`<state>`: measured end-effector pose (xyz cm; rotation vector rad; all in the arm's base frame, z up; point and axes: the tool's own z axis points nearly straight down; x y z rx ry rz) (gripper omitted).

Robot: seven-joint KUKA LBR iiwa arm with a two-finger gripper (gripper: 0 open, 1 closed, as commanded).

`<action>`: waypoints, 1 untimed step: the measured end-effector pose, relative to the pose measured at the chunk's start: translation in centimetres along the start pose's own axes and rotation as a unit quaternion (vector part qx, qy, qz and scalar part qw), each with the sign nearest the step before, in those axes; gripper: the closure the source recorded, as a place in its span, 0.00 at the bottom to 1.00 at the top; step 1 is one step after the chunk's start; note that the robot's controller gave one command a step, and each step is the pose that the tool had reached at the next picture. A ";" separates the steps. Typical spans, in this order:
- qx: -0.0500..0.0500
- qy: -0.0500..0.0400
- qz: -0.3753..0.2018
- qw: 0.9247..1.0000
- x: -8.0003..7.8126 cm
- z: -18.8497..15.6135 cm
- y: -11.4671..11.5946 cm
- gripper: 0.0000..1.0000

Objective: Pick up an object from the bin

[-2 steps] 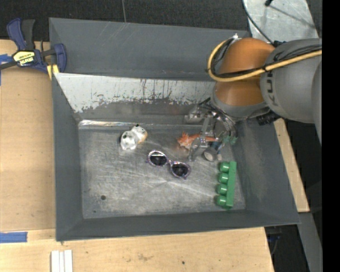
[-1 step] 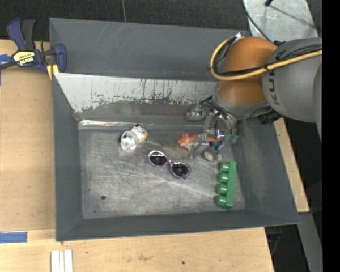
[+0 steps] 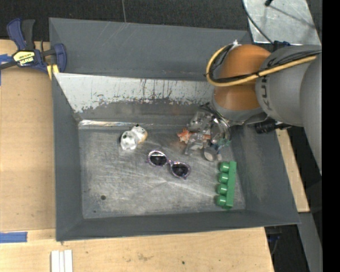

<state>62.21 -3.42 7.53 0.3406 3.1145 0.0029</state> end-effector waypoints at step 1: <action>0.000 0.000 0.000 1.000 0.0 0.0 0.0 1.00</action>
Offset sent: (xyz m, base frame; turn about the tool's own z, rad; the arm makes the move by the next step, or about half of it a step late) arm 0.0001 -0.0001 0.0002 0.0000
